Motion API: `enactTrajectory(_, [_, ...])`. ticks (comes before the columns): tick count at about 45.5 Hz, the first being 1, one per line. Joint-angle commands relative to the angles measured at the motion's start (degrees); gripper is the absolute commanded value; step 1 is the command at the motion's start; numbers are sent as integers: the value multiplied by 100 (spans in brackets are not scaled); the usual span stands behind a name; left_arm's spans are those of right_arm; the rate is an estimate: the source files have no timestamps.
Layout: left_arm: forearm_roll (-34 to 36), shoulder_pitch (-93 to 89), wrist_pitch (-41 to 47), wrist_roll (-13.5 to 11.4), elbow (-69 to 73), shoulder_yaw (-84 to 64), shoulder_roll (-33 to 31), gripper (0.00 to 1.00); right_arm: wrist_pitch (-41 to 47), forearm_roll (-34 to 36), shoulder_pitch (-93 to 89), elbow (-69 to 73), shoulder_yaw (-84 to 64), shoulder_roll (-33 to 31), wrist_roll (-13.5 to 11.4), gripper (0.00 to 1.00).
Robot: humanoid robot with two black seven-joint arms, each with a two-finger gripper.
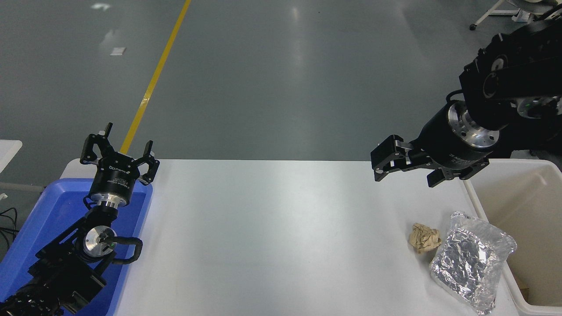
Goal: Pick up foil plate and place in dustbin
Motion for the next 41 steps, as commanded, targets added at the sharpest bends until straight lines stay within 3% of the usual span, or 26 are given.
enactTrajectory(1, [1, 0, -1, 0, 0, 0, 4, 98, 0, 10, -3, -9, 6, 5, 0, 100])
enactTrajectory(41, [1, 0, 8, 0, 0, 0, 4, 98, -35, 63, -372, -255, 67, 154, 9, 100])
